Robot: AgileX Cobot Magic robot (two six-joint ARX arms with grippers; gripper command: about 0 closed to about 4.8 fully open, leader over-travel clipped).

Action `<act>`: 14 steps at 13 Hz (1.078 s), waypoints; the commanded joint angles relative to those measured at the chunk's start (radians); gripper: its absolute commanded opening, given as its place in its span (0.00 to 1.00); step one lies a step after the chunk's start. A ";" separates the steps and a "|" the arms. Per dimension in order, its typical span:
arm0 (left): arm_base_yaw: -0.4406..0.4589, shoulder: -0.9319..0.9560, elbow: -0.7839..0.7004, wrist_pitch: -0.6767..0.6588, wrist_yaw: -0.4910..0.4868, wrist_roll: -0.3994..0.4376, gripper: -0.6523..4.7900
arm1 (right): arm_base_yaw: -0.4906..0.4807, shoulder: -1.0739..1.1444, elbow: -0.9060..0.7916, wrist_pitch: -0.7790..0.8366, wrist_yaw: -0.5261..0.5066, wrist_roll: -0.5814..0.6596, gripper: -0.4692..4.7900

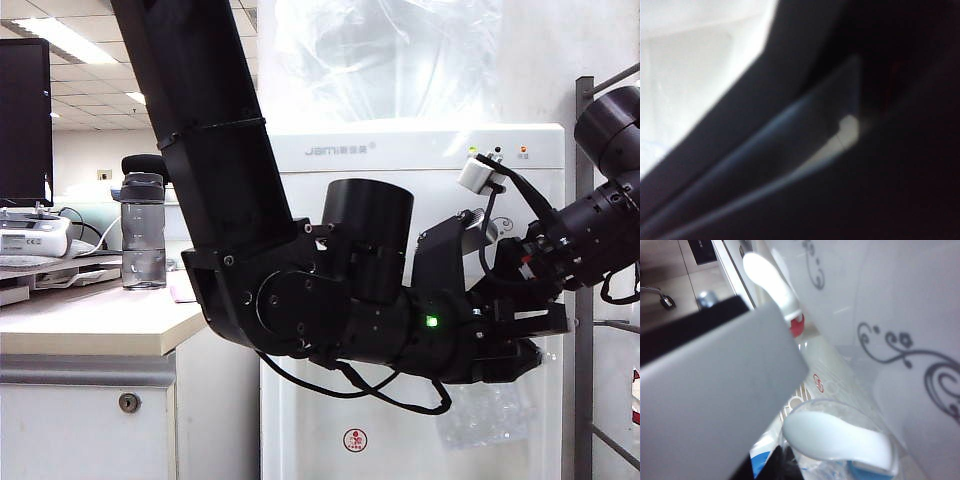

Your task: Pick up the plastic mug from the left desk, go to the cold water outlet of the water dispenser, press the vertical switch to get some water, then put the mug back on the desk.

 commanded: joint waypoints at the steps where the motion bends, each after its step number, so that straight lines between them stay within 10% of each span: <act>1: 0.001 -0.008 0.006 0.051 0.005 0.011 0.11 | 0.001 0.000 0.018 0.051 0.000 0.027 0.08; 7: 0.006 -0.008 0.006 0.051 0.005 0.011 0.11 | -0.029 -0.156 0.018 -0.217 0.127 0.240 0.08; 10: 0.007 -0.008 0.006 0.057 0.005 0.011 0.11 | -0.056 -0.211 0.019 -0.251 0.235 0.883 0.08; 14: 0.007 -0.008 0.006 0.060 0.005 0.010 0.11 | -0.080 -0.206 0.019 -0.239 0.191 1.136 0.20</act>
